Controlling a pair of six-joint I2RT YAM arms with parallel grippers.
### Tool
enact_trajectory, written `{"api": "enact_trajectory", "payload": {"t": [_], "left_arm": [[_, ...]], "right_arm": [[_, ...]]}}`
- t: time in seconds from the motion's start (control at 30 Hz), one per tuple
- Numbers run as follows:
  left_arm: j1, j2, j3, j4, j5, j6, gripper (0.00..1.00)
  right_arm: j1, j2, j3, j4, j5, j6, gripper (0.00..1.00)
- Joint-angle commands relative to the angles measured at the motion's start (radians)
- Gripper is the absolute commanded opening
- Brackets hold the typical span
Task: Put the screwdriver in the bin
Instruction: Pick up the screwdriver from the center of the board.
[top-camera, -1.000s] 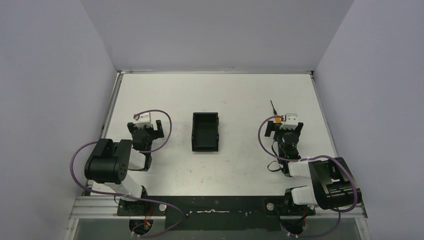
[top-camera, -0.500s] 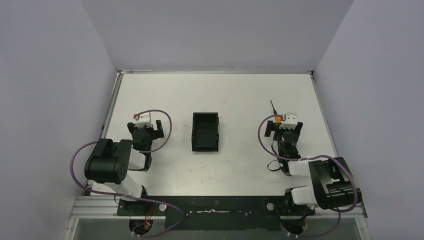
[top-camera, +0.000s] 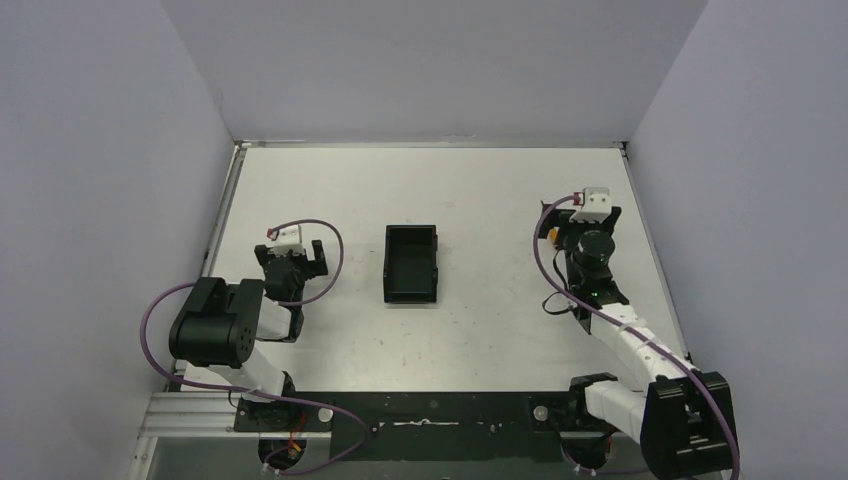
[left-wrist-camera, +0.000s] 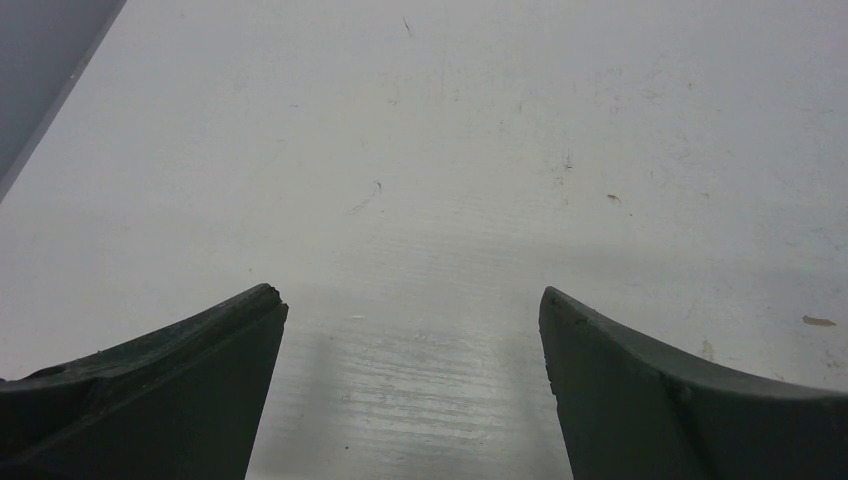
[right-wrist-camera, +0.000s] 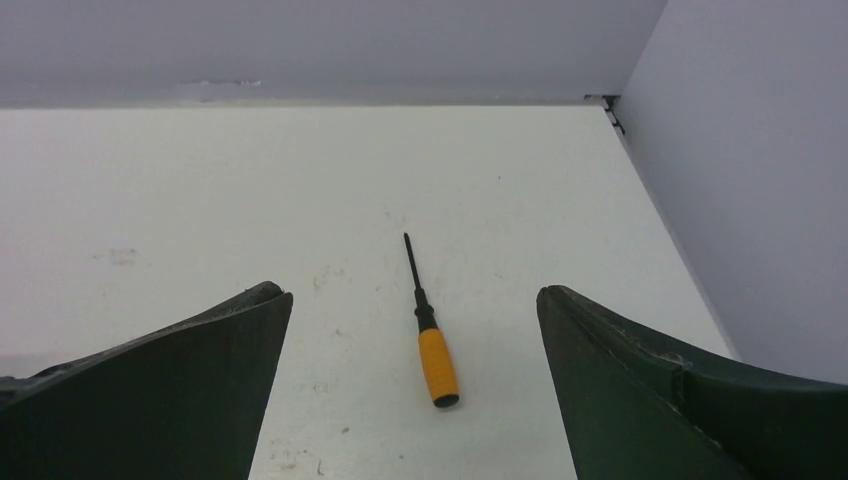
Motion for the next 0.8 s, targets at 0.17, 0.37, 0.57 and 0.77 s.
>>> {"api": "enact_trajectory", "payload": {"t": [0.17,0.37,0.57,0.77], "left_arm": [[-0.002,-0.003,0.02,0.054,0.01,0.006,0.97],[-0.002,-0.002,0.02,0.053,0.01,0.007,0.97],[-0.002,-0.004,0.02,0.053,0.01,0.007,0.97],[-0.002,-0.003,0.02,0.054,0.01,0.007,0.97]], "right_arm": [[0.008,-0.063,0.325,-0.353,-0.045,-0.014,1.0],[0.009,-0.027,0.567,-0.512,-0.054,-0.038,1.0],[0.009,0.047,0.792,-0.662,-0.07,-0.053,1.0],[0.009,0.105,0.933,-0.735,-0.077,-0.057,1.0]]}}
